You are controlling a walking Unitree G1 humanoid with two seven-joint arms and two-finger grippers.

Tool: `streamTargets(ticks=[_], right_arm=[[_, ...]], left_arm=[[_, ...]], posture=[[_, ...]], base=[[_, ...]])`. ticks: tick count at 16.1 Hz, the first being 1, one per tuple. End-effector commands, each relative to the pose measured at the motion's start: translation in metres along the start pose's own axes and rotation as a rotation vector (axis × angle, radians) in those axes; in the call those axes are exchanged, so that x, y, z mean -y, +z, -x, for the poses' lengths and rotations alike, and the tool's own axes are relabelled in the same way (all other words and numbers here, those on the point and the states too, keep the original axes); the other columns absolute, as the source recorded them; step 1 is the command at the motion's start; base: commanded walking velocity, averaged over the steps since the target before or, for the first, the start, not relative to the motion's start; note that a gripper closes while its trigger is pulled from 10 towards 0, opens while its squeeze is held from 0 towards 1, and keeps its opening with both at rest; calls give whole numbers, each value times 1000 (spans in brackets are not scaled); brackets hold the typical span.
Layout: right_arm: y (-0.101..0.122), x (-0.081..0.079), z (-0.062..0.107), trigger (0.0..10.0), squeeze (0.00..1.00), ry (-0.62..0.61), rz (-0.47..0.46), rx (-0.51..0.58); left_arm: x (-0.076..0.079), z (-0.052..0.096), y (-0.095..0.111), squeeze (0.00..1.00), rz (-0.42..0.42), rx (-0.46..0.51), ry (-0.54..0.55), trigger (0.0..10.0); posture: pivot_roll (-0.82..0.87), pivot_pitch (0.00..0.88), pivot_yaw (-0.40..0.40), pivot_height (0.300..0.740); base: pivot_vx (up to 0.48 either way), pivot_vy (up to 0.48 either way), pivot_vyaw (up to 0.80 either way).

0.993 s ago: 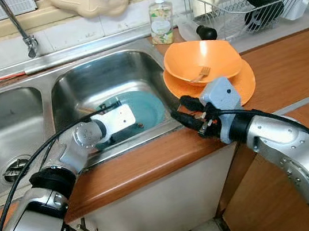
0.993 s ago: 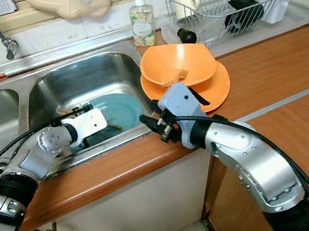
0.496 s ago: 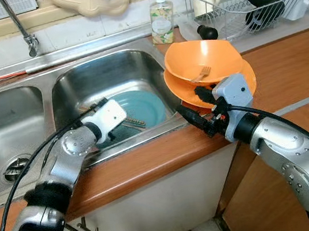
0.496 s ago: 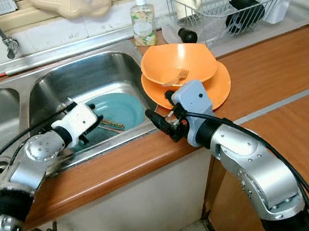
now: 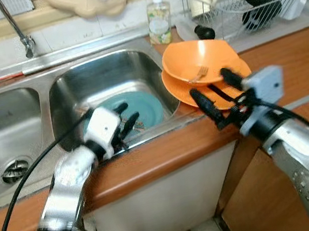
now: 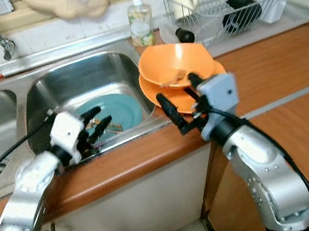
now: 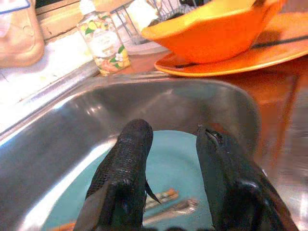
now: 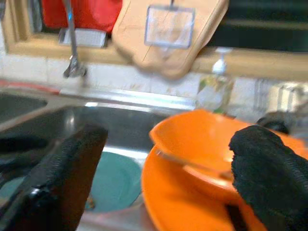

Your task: Kitchen organization

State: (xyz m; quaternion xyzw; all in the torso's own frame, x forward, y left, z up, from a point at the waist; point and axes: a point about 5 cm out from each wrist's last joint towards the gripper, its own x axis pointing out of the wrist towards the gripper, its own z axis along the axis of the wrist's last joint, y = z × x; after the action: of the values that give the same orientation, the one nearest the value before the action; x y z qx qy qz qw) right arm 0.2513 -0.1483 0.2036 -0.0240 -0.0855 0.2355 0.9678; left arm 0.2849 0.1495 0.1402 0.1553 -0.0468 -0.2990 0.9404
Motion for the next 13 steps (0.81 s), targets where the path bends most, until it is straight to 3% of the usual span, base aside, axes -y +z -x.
streamTargets(ticks=[1, 4, 5, 6, 10, 13], right_arm=[[3, 3, 1, 10000, 1000, -31, 1, 31], [-3, 2, -5, 10000, 1000, -39, 6, 25], [-6, -2, -12, 10000, 137, -26, 24, 11], [-8, -4, -15, 10000, 0, -19, 40, 1], [-17, -1, -37, 10000, 0, -63, 106, -69], [-18, -3, -44, 10000, 0, -90, 93, -66]], left_arm=[[0, 4, 6, 0, 15, 16, -2, 10000], [16, 13, 12, 0, 119, 51, -27, 10000], [23, 16, 10, 0, 127, 39, -63, 10000], [25, 17, 9, 0, 130, 34, -77, 10000], [32, 20, 7, 0, 169, 6, -143, 10000], [34, 20, 7, 0, 191, 0, -184, 10000]], posture=[[-9, 0, 68, 740], [2, 0, 55, 740], [4, 0, 57, 740], [4, 0, 57, 740], [9, 0, 64, 740], [7, 0, 73, 740]], base=[[0, 0, 0], [0, 0, 0], [0, 0, 0], [0, 0, 0], [0, 0, 0], [0, 0, 0]])
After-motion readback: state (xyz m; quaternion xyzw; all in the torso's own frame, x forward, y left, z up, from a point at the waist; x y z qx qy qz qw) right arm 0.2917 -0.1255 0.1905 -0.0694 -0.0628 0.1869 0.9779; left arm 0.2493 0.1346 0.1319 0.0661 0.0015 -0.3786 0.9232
